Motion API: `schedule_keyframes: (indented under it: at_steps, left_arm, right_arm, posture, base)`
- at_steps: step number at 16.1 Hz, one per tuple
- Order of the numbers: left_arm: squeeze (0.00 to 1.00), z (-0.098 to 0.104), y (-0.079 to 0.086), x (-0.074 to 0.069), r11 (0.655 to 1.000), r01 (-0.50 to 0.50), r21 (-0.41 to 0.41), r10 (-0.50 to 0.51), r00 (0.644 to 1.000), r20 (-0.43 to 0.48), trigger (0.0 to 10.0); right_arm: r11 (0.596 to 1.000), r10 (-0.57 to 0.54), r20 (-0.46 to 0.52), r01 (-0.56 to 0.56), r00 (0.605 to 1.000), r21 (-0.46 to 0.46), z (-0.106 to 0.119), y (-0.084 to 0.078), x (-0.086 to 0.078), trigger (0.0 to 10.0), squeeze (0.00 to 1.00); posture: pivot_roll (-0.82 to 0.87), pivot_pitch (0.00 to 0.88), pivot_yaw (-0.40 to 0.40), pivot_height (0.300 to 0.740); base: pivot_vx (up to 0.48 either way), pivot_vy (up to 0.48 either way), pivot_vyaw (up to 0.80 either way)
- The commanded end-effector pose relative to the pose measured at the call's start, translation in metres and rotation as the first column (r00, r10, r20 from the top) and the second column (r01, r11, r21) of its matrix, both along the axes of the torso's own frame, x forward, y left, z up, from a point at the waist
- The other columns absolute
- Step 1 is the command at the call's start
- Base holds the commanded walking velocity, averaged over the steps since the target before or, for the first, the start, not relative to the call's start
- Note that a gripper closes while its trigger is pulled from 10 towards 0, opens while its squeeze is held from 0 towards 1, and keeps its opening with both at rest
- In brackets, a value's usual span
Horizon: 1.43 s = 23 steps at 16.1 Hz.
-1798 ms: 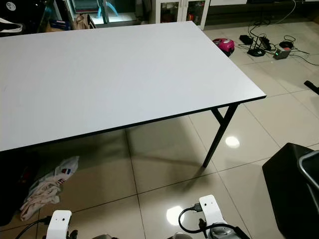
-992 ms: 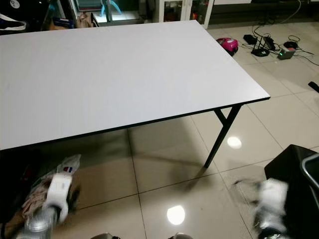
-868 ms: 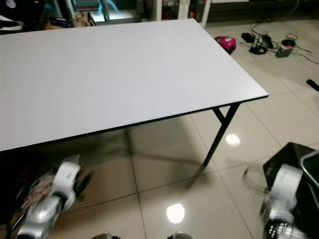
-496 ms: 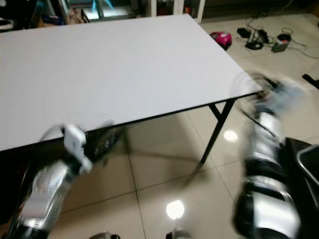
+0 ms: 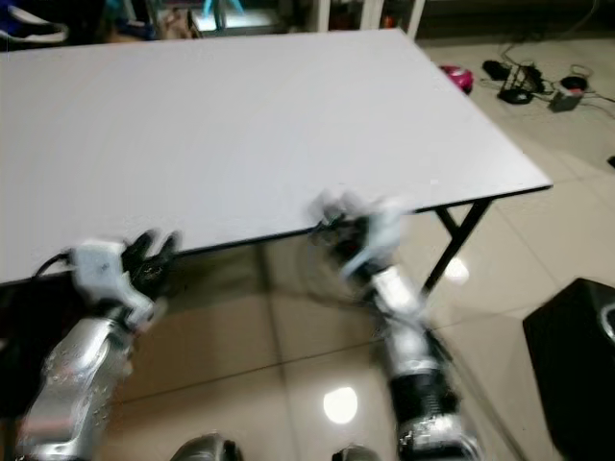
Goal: Setting the table
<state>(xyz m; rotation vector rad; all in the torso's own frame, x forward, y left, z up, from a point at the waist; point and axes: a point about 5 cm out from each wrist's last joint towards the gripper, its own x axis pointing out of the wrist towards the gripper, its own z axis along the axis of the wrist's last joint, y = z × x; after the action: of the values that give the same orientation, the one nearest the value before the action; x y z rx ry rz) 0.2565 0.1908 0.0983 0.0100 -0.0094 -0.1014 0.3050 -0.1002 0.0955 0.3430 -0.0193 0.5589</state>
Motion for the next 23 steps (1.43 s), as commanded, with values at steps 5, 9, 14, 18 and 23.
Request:
schedule_keyframes:
  at_steps: [5, 9, 14, 18, 23]
  left_arm:
    - [0.0, 0.004, -0.008, 0.003, 0.999, 0.003, 0.052, -0.003, 1.0, 0.002, 10.0]
    - [0.0, 0.009, -0.022, 0.01, 0.997, 0.036, 0.065, -0.038, 0.999, 0.019, 10.0]
    - [0.0, 0.004, -0.034, 0.011, 0.993, 0.079, 0.085, -0.08, 0.997, 0.0, 10.0]
    - [0.0, 0.004, -0.038, 0.011, 0.991, 0.091, 0.094, -0.091, 0.996, -0.001, 10.0]
    - [0.0, -0.004, -0.038, 0.009, 0.99, 0.1, 0.1, -0.098, 0.995, -0.027, 10.0]
  right_arm:
    - [0.999, 0.042, -0.004, -0.042, 0.999, -0.028, 0.0, -0.002, -0.006, 10.0, 0.0]
    - [0.992, 0.113, 0.008, -0.113, 0.994, -0.049, 0.002, 0.006, -0.012, 10.0, 0.0]
    - [0.984, 0.137, -0.007, -0.137, 0.99, -0.112, -0.002, 0.013, -0.01, 10.0, 0.0]
    - [0.981, 0.146, -0.01, -0.146, 0.989, -0.126, 0.0, 0.017, -0.007, 10.0, 0.0]
    - [0.976, 0.172, 0.001, -0.17, 0.985, -0.139, -0.002, 0.024, -0.01, 10.0, 0.0]
  posture:
    - [-0.11, 0.096, 0.008, 0.74]
    - [-0.11, 0.094, 0.007, 0.74]
    - [-0.11, 0.096, 0.01, 0.74]
    - [-0.1, 0.095, 0.009, 0.74]
    - [-0.1, 0.089, 0.012, 0.74]
  base:
    - [0.0, 0.48, 0.0]
    - [0.0, 0.48, 0.0]
    - [0.0, 0.48, 0.0]
    - [0.0, 0.48, 0.0]
    - [0.0, 0.48, 0.47]
